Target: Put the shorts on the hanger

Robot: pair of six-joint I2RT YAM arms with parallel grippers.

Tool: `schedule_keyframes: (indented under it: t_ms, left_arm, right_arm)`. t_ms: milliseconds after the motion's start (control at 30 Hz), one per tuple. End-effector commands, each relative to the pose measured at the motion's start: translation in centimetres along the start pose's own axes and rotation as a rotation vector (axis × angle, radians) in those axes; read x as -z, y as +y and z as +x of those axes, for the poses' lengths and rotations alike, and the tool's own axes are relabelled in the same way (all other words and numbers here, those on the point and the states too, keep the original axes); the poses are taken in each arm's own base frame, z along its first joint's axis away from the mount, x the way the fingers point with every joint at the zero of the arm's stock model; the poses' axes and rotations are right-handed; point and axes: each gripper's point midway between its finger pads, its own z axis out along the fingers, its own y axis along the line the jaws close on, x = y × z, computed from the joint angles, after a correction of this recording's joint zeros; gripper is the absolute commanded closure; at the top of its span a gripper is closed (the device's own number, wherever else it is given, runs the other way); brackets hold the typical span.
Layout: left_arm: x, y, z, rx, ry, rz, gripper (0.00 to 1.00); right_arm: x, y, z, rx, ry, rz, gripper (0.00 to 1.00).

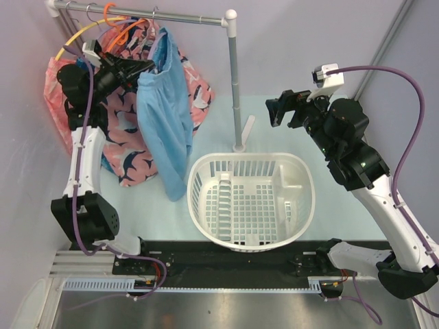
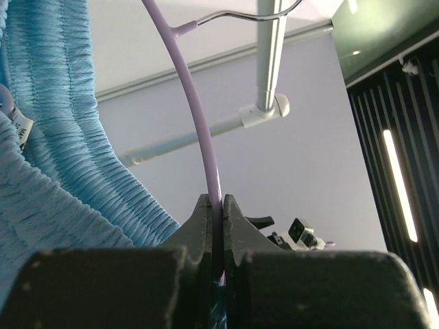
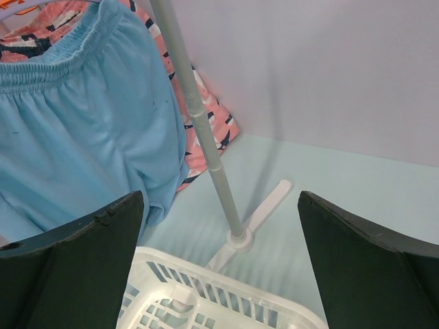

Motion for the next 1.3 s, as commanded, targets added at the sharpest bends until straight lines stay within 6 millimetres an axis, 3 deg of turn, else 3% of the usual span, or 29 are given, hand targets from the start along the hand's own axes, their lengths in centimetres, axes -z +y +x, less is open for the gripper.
schedule_keyframes:
  t_ms: [0,67,167,267,367,400,500,600,633,700,933,1033,1200,1233,1267]
  left_arm:
    - [1.3,-2.4,-2.0,-0.091,-0.088,0.059,0.98]
    - [1.7,-2.1,-2.5,-0.089,-0.101,0.052,0.96]
    - [2.6,-1.6,-3.8,-0.085,-0.137,0.035,0.85]
    - [3.5,-1.3,-4.5,-0.085,-0.157,0.023,0.47]
    - [4.4,-1.5,-4.7,-0.117,-0.168,0.028,0.29]
    - [5.2,-2.3,-4.6,-0.148,-0.183,0.037,0.15]
    - [7.4,-2.9,-4.6,-0.2,-0.22,0.026,0.01]
    - [10.3,-1.0,-5.6,-0.18,-0.285,-0.051,0.0]
    - [11.2,-1.2,-5.2,-0.192,-0.301,-0.064,0.0]
    - [13.5,1.1,-5.6,-0.171,-0.337,-0.136,0.0]
    - [18.5,4.1,-3.4,-0.246,-0.326,-0.314,0.0]
    - [21.5,3.8,-2.1,-0.444,-0.312,-0.471,0.0]
    - [23.3,1.7,0.7,-0.872,-0.234,-0.707,0.0]
    - [23.2,0.3,2.2,-0.982,-0.232,-0.731,0.0]
    - [23.8,0.3,2.9,-1.038,-0.223,-0.787,0.0]
  right_arm:
    - [-0.1,0.2,-0.5,-0.018,-0.018,-0.009,0.0]
    - [-0.1,0.2,-0.5,-0.018,-0.016,-0.012,0.0]
    - [-0.1,0.3,-0.5,-0.019,-0.017,-0.015,0.0]
    - [0.0,0.4,-0.5,-0.022,-0.016,-0.019,0.0]
    - [0.1,0.3,-0.6,-0.023,-0.018,-0.018,0.0]
    - [0.2,0.2,-0.7,-0.02,-0.019,-0.012,0.0]
    - [0.8,-0.4,-0.5,-0.01,-0.009,0.011,0.0]
    - [1.5,-0.9,-0.5,-0.003,-0.007,0.03,0.0]
    - [1.7,-1.0,-0.6,-0.005,-0.011,0.036,0.0]
    - [2.0,-1.4,-0.3,0.001,-0.003,0.051,0.0]
    - [4.7,-3.2,-0.2,0.023,-0.001,0.115,0.0]
    - [6.6,-5.0,0.7,0.031,0.027,0.176,0.0]
    - [9.8,-7.0,1.9,0.044,0.063,0.228,0.0]
    - [10.2,-7.4,2.2,0.046,0.068,0.239,0.0]
    - [10.6,-7.7,3.2,0.048,0.096,0.243,0.0]
